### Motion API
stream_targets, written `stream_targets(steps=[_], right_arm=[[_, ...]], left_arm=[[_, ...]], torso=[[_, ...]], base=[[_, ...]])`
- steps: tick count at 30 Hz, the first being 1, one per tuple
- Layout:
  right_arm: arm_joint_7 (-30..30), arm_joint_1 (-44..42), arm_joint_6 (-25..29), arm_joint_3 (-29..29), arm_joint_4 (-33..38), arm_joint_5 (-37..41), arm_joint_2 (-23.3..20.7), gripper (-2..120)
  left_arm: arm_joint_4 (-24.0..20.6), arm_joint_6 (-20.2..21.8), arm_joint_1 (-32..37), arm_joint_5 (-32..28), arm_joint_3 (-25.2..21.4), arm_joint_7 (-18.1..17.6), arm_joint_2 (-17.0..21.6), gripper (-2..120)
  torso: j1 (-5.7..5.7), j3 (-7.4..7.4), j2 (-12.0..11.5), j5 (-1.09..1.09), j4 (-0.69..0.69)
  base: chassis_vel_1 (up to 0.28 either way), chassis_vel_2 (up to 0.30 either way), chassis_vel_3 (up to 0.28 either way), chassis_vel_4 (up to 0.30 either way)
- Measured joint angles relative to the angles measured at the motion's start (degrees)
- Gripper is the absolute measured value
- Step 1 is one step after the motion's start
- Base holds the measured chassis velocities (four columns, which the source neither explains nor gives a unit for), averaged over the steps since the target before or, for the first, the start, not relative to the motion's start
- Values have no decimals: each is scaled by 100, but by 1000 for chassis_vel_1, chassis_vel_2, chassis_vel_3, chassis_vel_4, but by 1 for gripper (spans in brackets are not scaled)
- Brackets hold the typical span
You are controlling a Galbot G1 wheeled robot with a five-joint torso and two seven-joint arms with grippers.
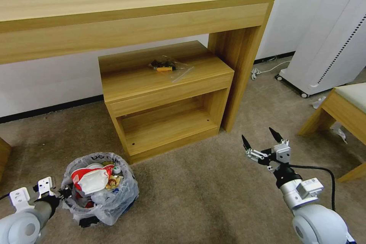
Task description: Pick up the trash bin and place the garbage on the floor into it.
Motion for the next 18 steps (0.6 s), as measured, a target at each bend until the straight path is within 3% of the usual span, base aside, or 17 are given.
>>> stream_targets(steps=[3,7,10,15,18], right_arm=[[10,-1,-4,-39,0,-19,38,100],[13,-1,-4,-52,0,-25,52,100],[24,3,-6,-72,2,-27,66,100],[60,17,-23,-105,33,-15,66,100],[108,62,-46,-134,47,10,67,100]], left_arm=[[0,0,2,-5,-12,-5,4,25],[-5,0,2,-32,-26,-3,15,33],[-42,0,6,-94,-76,6,49,51],[-94,0,102,-178,-257,54,116,64],[-73,1,280,-178,-620,386,204,81]], torso=[[0,0,0,-1,0],[0,0,0,-1,0],[0,0,0,-1,0],[0,0,0,-1,-1],[0,0,0,-1,0]], base=[[0,0,0,0],[0,0,0,0],[0,0,0,0],[0,0,0,0],[0,0,0,0]])
